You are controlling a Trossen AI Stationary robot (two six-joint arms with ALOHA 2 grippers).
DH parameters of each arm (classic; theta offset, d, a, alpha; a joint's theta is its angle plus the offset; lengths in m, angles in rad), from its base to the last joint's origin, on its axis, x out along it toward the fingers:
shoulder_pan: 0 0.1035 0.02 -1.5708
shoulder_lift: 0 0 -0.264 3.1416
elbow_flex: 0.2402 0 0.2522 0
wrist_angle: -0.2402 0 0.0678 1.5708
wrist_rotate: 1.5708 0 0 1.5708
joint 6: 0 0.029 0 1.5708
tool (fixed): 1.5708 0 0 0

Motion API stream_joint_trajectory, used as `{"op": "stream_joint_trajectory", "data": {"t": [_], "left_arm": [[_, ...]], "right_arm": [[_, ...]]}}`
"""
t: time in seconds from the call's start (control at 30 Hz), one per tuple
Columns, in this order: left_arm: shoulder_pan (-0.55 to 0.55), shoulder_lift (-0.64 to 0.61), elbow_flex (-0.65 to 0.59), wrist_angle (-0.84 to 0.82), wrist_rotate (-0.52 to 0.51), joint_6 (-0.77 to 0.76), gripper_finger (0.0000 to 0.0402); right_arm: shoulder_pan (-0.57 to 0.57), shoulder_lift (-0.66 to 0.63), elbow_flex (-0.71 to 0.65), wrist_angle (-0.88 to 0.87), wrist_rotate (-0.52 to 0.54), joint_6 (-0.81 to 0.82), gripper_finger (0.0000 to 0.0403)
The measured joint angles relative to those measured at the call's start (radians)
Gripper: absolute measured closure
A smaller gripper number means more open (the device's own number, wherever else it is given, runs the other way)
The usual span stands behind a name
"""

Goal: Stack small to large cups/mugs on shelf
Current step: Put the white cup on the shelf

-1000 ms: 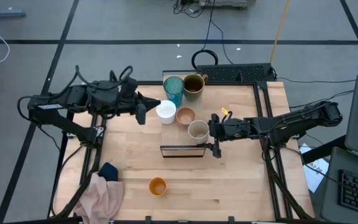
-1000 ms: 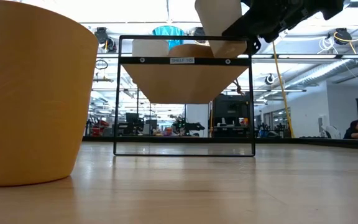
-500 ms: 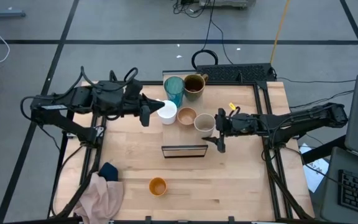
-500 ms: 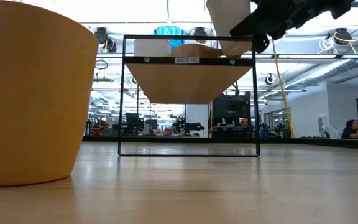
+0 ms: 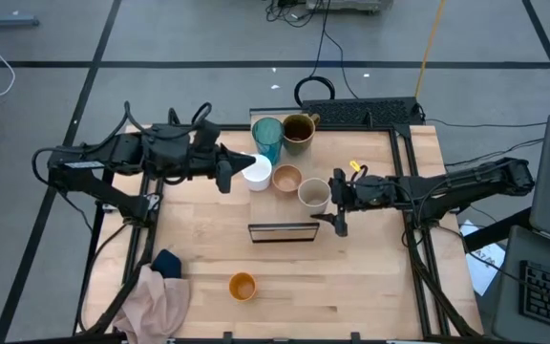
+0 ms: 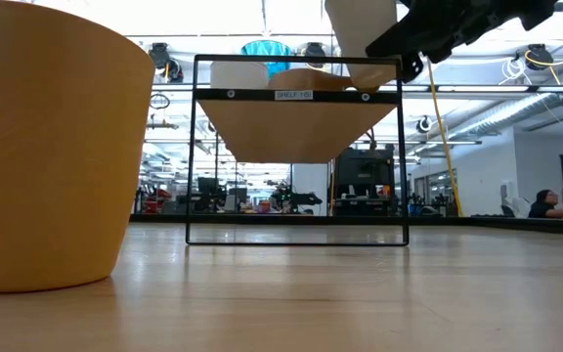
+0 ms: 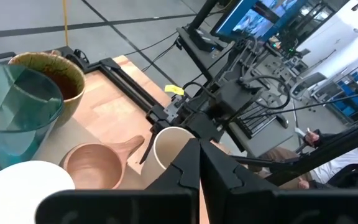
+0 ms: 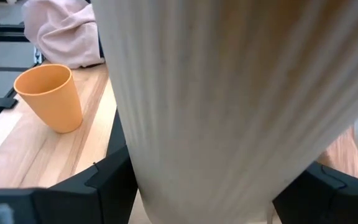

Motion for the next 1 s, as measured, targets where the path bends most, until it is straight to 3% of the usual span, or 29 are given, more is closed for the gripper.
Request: {"op": "stream_joint_trajectory", "data": {"t": [0.67,1.0], "left_arm": [[0.000,0.000,0.000,0.020,0.000,0.005,0.0396],[-0.003,0.000,0.000,0.029,0.000,-0.005,0.0396]], "right_arm": [[-0.007,0.000,-0.075,0.113,-0.028,0.019,0.0117],[-0.008,0.067,-0.075,0.174,-0.046,0.007,0.0117]]}}
